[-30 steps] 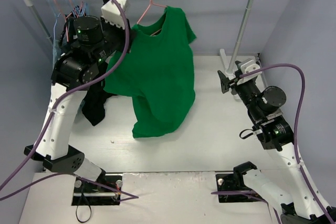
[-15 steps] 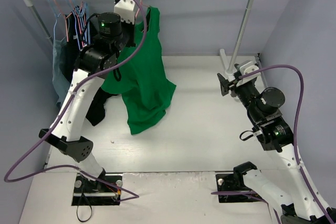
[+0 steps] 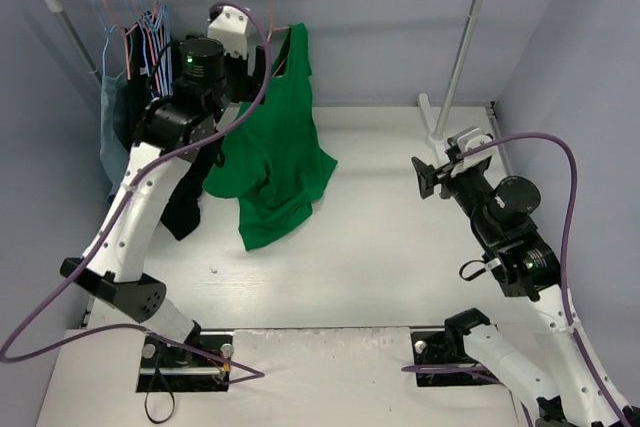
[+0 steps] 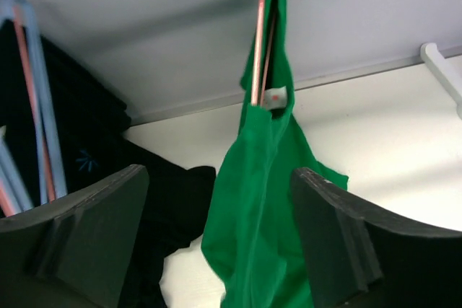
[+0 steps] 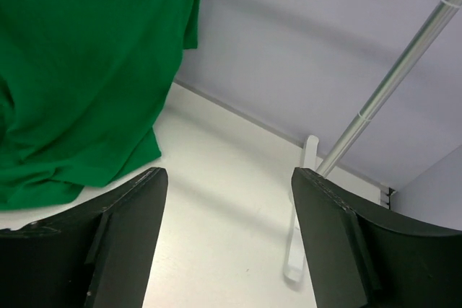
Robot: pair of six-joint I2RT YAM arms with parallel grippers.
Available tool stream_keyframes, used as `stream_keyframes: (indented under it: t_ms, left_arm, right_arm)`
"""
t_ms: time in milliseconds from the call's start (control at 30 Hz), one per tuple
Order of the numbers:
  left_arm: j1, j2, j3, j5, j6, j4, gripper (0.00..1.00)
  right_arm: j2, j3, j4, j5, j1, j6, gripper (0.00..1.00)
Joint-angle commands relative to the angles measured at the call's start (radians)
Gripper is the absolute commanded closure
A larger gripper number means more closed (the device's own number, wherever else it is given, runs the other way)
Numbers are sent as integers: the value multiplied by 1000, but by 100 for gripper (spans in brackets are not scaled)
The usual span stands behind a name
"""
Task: Place the t-shirt on the hanger
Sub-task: Place the hanger at the clothesline, then reset both arms
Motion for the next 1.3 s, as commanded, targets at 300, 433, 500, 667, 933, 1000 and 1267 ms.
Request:
stream_keyframes:
  t_ms: [300,433,500,667,933,1000,1267]
  left_arm:
    - [7,-318,-89,62,-64,-351,18]
    - [5,-483,-333,105,-122,-349,18]
    - [5,-585,-460,112,-122,-349,18]
    - [5,-796,-632,75,-139,-365,18]
    - [5,-940,-780,75,-147,-414,18]
    - [5,-977,-806,73,-145,-395,18]
    - [5,-1048,-879,55,-137,-362,18]
  right_arm:
    - [-19,30,-52,110,-3,112,0]
    - [-26,33,-100,185,-3,177,0]
    - [-41,27,-128,209,-3,221,0]
    - [-131,-24,-155,346,-3,358,0]
    - [-265,-90,-206,435,-3,406,0]
    - [-280,-105,-201,443,-3,389,0]
    - [-314,-145,-192,412,-4,364,0]
